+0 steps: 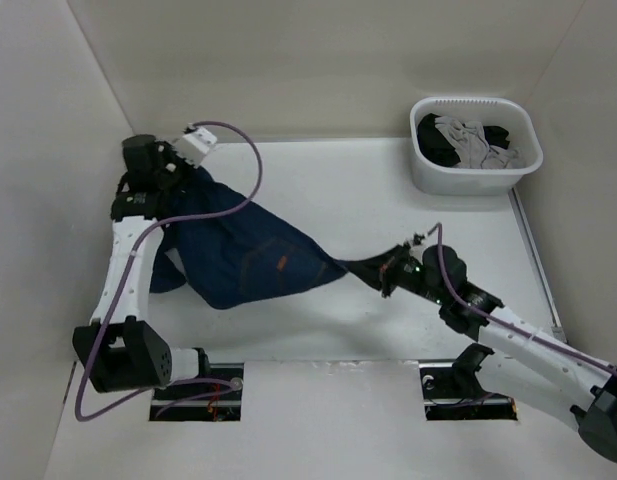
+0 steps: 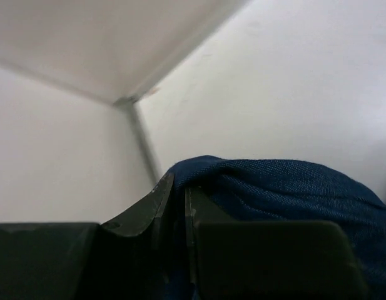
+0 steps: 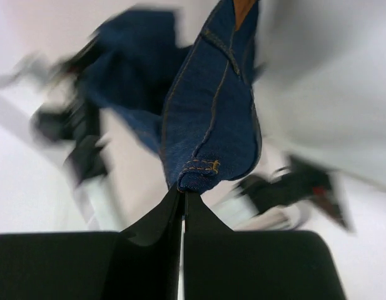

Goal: Fold and stack the trousers
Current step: Flatten the trousers out

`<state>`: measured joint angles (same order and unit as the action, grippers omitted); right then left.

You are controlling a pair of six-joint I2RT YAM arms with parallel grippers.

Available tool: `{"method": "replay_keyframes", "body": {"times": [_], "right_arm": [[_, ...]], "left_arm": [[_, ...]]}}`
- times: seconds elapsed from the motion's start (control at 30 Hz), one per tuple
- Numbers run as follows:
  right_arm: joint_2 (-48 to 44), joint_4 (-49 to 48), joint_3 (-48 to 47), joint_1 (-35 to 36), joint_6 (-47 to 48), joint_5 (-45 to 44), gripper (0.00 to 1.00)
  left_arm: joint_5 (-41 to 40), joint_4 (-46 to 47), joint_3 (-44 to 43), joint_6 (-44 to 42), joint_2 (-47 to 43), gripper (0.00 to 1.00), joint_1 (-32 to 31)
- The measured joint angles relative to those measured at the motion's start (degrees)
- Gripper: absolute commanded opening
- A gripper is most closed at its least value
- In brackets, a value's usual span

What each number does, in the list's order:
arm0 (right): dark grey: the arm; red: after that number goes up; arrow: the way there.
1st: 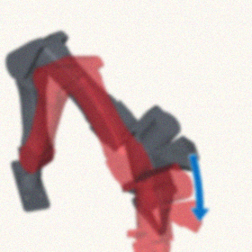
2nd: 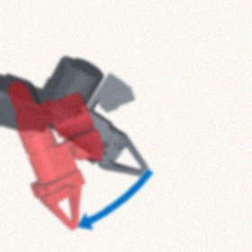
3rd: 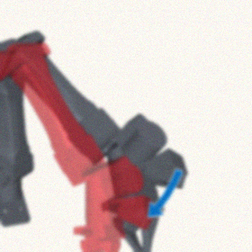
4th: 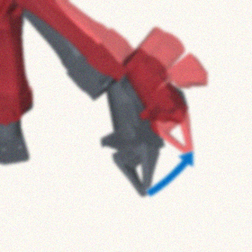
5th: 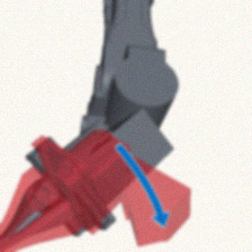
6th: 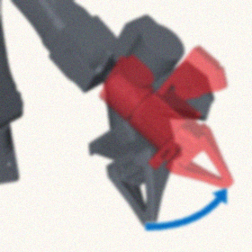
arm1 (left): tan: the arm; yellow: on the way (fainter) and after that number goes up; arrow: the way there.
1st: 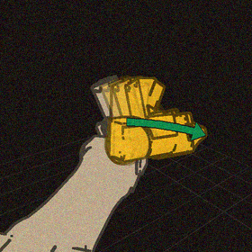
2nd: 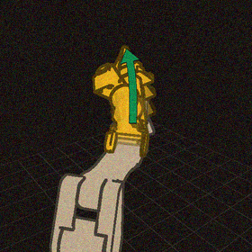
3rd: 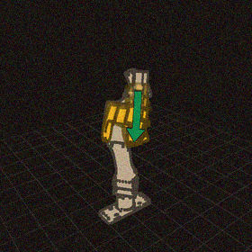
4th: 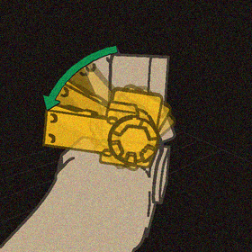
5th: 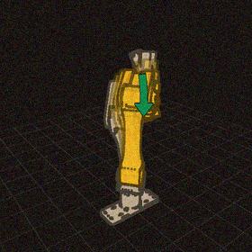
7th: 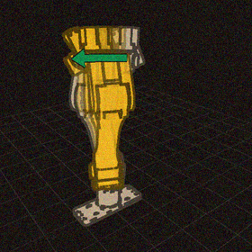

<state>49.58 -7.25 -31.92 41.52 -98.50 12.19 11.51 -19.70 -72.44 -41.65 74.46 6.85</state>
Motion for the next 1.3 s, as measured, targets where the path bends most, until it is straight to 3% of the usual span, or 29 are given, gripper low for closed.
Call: {"method": "replay_keyframes", "body": {"times": [0.1, 0.23, 0.43, 0.6, 0.7, 0.83, 1.0, 1.07, 1.13, 1.23, 1.3], "right_arm": [[-4.79, 8.66, 9.07, -4.92, -1.42, -3.37, 0.0], [-7.98, 22.05, 6.73, -13.84, 8.24, -8.76, 0.0], [2.16, 26.93, -11.43, -21.75, 24.52, -12.46, 0.0], [19.15, 23.61, -31.65, -26.95, 33.42, -12.17, 0.0], [22.16, 21.57, -38.21, -28.39, 35.78, -11.98, 0.0], [17.7, 20.24, -35.23, -28.79, 35.76, -11.5, 0.0], [8.46, 20.57, -20.83, -31.65, 33.94, -10.25, 0.0], [6.21, 21.66, -16.33, -34.07, 33.53, -9.6, 0.0], [4.79, 22.93, -13.2, -36.44, 33.51, -8.79, 0.0], [3.06, 23.54, -9.46, -38.93, 33.46, -8.02, 0.0], [2.03, 23.54, -6.97, -40.44, 33.11, -7.96, 0.0]], "left_arm": [[0.7, -2.91, 1.92, -1.07, 3.23, 0.0, -7.8], [-0.07, -7.65, 8.44, -1.92, 5.11, 0.0, -14.32], [-4.07, -8.33, 7.91, -3.41, 5.86, 0.0, -14.34], [-7.23, -6.1, -7.3, -5.31, 15.17, 0.0, -13.16], [-7.8, -5.16, -12.63, -8.44, 16.2, 0.0, -12.46], [-6.38, -8.87, -8.7, -13.7, 9.31, 0.0, -13.77], [-2.6, -21.79, -0.15, -19.65, 0.94, 0.01, -16.85], [-1.33, -26.1, 0.59, -20.85, 0.83, 0.07, -17.05], [-0.39, -27.76, 0.94, -21.33, 1.31, 0.21, -17.03], [-0.44, -25.51, 1.57, -20.76, 2.82, 0.51, -17.51], [-2.16, -21.14, 1.97, -19.74, 5.16, 0.59, -17.75]]}}
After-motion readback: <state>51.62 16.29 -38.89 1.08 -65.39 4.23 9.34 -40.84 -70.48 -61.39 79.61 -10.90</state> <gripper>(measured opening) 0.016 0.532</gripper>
